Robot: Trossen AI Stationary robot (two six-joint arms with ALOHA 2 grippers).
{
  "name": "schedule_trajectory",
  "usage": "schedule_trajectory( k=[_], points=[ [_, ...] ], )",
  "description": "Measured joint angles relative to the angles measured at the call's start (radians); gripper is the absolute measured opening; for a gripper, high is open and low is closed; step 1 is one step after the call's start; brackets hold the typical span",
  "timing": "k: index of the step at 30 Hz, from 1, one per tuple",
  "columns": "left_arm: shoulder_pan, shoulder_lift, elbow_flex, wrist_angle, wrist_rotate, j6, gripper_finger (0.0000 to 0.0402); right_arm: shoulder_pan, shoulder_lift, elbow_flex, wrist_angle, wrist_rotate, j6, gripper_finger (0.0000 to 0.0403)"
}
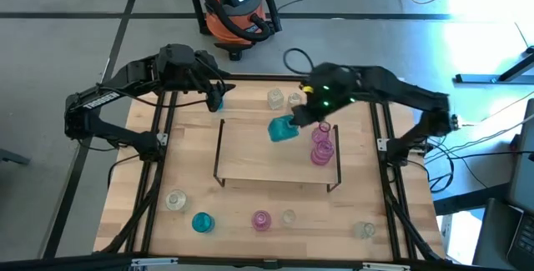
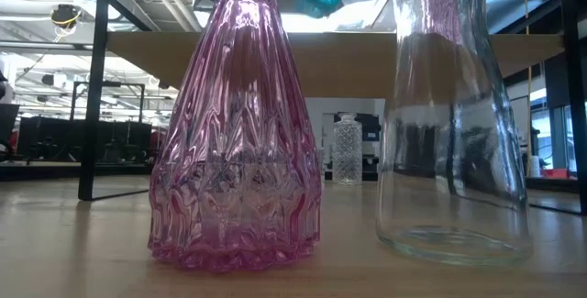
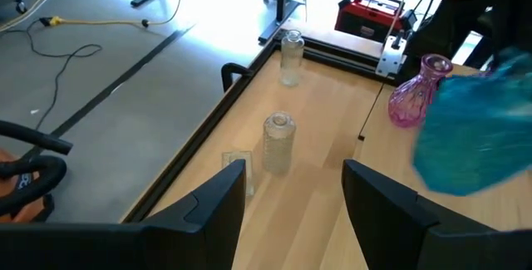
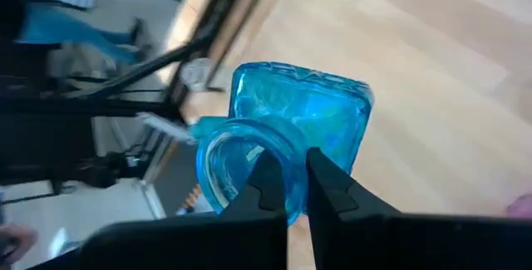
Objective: Sort vases onto shelf
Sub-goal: Put the bottom right blue vase on the shelf
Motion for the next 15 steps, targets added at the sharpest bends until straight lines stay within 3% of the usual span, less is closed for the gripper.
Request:
schedule_trajectory(
  k=[8,15],
  points=[
    [0.0,0.0,0.0,-0.001,-0.003,0.0,0.0192,-0.06,0.141,0.19,-0.311,0.138,0.018,0.0],
    [0.0,0.0,0.0,-0.002,-0.007,0.03,0.0192,-0.062,0.143,0.188,-0.309,0.141,0.127,0.0]
  ],
)
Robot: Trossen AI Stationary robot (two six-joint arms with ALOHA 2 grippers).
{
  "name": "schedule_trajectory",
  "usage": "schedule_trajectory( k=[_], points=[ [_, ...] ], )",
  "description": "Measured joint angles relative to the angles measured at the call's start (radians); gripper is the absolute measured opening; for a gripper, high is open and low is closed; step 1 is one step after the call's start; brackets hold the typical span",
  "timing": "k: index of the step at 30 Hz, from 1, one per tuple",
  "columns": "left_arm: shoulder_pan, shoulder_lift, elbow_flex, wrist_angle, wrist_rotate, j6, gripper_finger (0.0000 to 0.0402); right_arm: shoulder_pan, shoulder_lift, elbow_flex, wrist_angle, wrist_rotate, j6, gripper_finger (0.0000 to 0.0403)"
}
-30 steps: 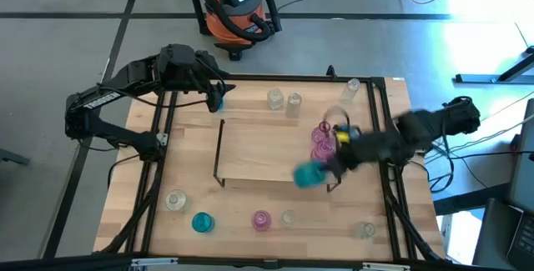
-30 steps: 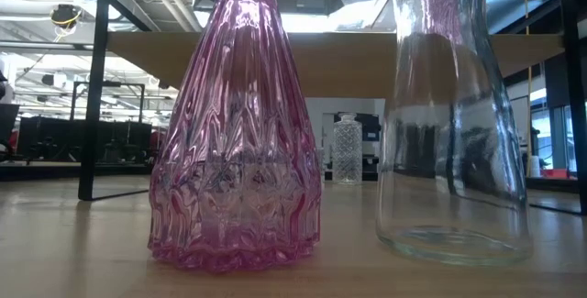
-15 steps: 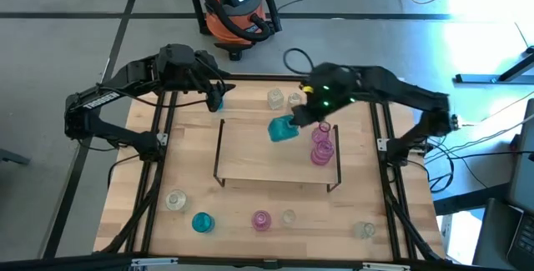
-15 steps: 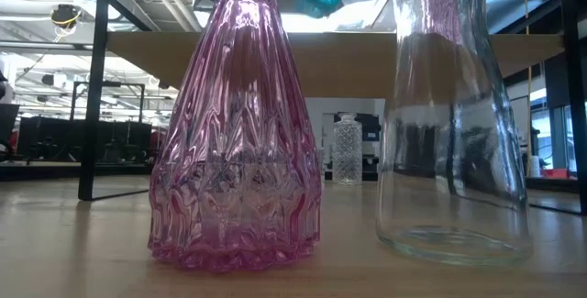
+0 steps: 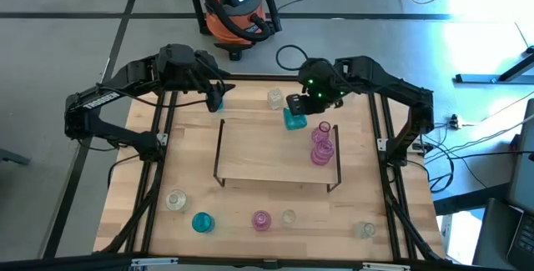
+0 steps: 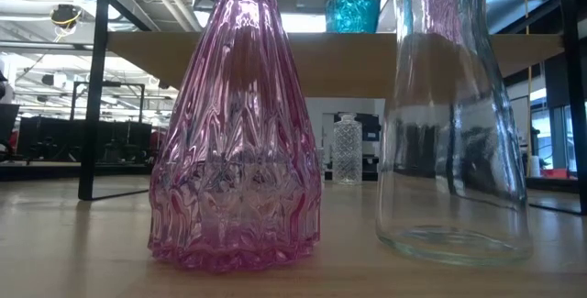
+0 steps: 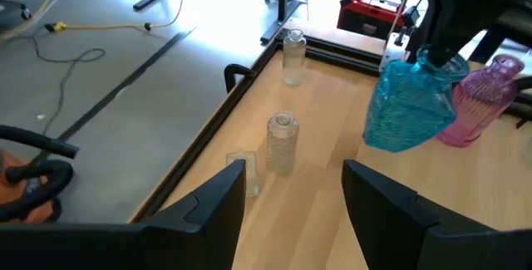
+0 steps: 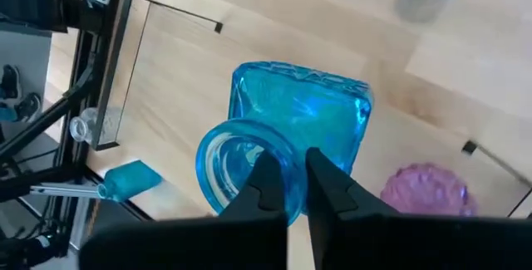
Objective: Sort vases onto shelf
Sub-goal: Put the bottom right blue vase on the shelf
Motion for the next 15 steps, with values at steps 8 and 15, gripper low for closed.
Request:
schedule_trajectory(
  k=[8,15],
  points=[
    [0.0,0.0,0.0,0.0,0.02,0.014,0.0192,0.0,0.0,-0.007,-0.025,-0.006,0.107,0.0],
    [0.0,0.0,0.0,0.0,0.025,0.001,0.0192,0.0,0.011,-0.007,-0.027,-0.06,0.154,0.0]
  ],
)
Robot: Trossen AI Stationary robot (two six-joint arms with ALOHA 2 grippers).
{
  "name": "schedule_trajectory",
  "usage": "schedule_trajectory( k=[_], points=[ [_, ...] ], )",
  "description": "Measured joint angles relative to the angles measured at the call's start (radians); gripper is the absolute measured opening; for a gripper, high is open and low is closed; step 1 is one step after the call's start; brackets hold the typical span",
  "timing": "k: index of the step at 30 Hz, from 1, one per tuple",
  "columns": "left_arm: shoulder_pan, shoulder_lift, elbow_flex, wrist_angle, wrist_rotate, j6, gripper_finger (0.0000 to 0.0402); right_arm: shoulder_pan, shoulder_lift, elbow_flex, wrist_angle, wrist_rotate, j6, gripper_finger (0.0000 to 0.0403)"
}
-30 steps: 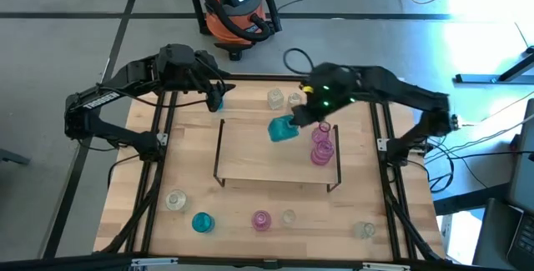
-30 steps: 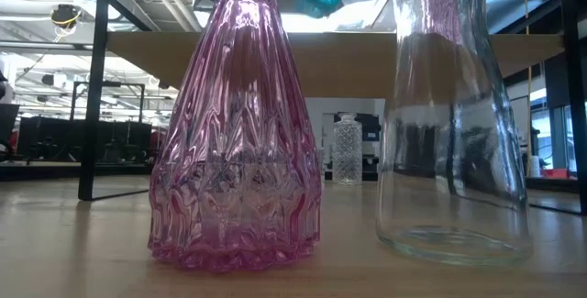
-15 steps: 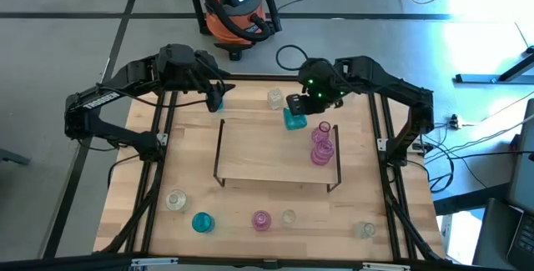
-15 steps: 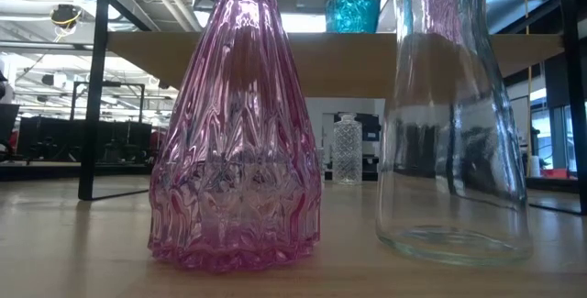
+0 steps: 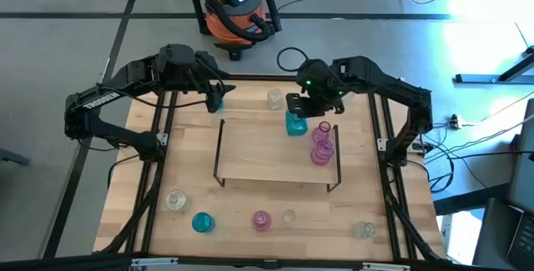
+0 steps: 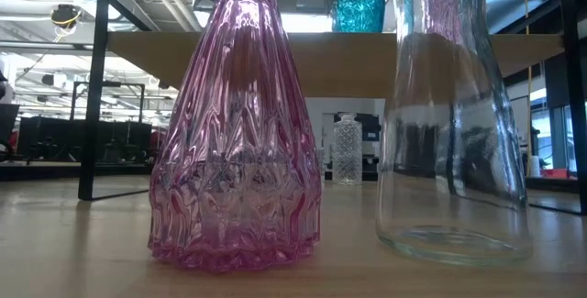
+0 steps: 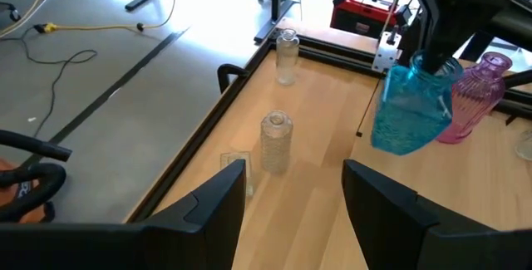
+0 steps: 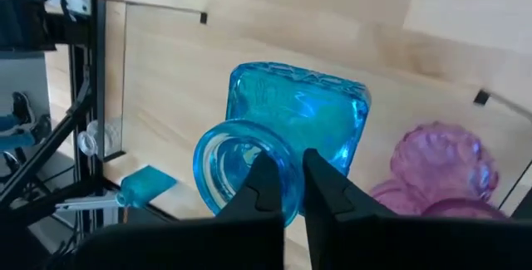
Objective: Sort vases onto shelf
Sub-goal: Put the bottom right blue vase on the shelf
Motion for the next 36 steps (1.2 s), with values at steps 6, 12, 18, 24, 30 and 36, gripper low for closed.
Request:
schedule_trajectory(
  k=[6,12,18,24,30,36],
  points=[
    [0.0,0.0,0.0,0.0,0.0,0.0,0.0192,0.0,0.023,0.0,0.0,-0.025,0.009,0.0],
    [0.0,0.0,0.0,0.0,0.001,0.0,0.0192,0.0,0.044,-0.001,-0.011,-0.033,0.024,0.0],
    [0.0,0.0,0.0,0.0,0.001,0.001,0.0192,0.0,0.05,-0.001,-0.03,-0.029,0.025,0.0],
    [0.0,0.0,0.0,0.0,0.001,0.003,0.0192,0.0,0.05,-0.001,-0.029,-0.024,0.025,0.0003],
    [0.0,0.0,0.0,0.0,0.0,0.003,0.0192,0.01,0.05,-0.001,-0.029,-0.025,0.009,0.001],
    [0.0,0.0,0.0,0.0,0.0,0.003,0.0192,0.016,0.05,-0.001,-0.03,-0.024,0.002,0.0014]
  ],
)
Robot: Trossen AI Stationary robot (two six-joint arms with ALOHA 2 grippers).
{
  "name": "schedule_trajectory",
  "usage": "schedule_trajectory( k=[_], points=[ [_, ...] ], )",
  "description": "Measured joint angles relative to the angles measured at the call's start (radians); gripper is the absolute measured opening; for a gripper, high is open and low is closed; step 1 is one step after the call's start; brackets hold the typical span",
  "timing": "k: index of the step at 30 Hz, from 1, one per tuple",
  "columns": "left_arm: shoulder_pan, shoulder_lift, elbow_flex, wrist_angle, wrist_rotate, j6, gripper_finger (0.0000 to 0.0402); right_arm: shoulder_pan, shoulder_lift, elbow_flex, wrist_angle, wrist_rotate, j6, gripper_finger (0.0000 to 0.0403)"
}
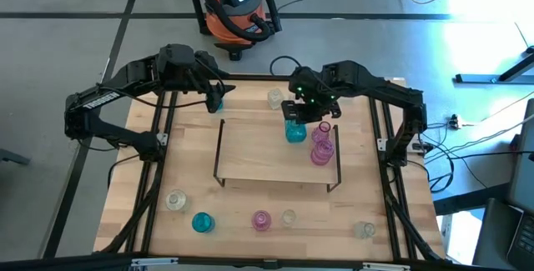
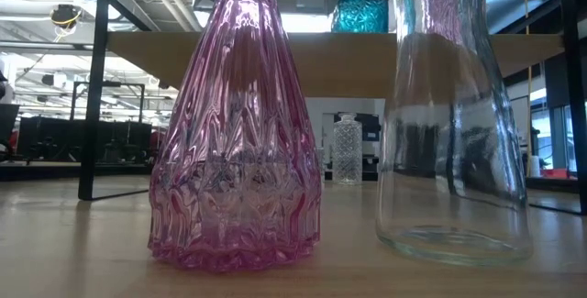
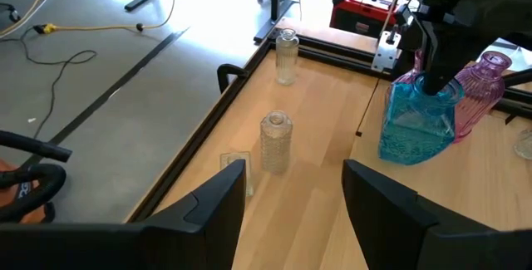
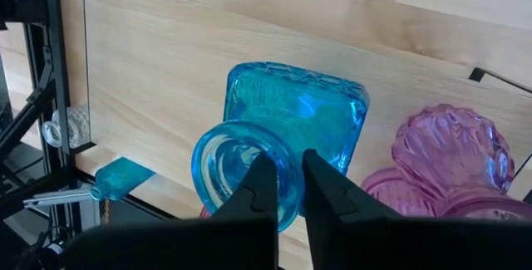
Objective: Sort vases onto shelf
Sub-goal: Put the bottom right blue vase on the shelf
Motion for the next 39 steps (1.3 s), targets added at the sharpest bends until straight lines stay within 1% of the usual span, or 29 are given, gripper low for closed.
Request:
schedule_trajectory(
  k=[15,17,24,27,30,39],
  points=[
    [0.0,0.0,0.0,0.0,0.0,-0.002,0.0192,0.011,0.025,0.0,0.008,0.018,-0.021,0.0018],
    [0.0,0.0,0.0,0.0,0.0,-0.002,0.0192,0.011,0.025,0.0,0.01,0.023,-0.021,0.003],
    [0.0,0.0,0.0,0.0,0.0,-0.002,0.0192,0.011,0.024,0.0,0.012,0.019,-0.021,0.0101],
    [0.0,0.0,0.0,0.0,0.0,-0.002,0.0192,0.01,0.024,0.0,0.013,0.009,-0.021,0.0119],
    [0.0,0.0,0.0,0.0,0.0,-0.003,0.0192,0.01,0.024,0.0,0.023,0.008,-0.021,0.0127],
    [0.0,0.0,0.0,0.001,0.0,-0.002,0.0192,0.01,0.024,0.0,0.027,-0.009,-0.021,0.0128]
  ],
)
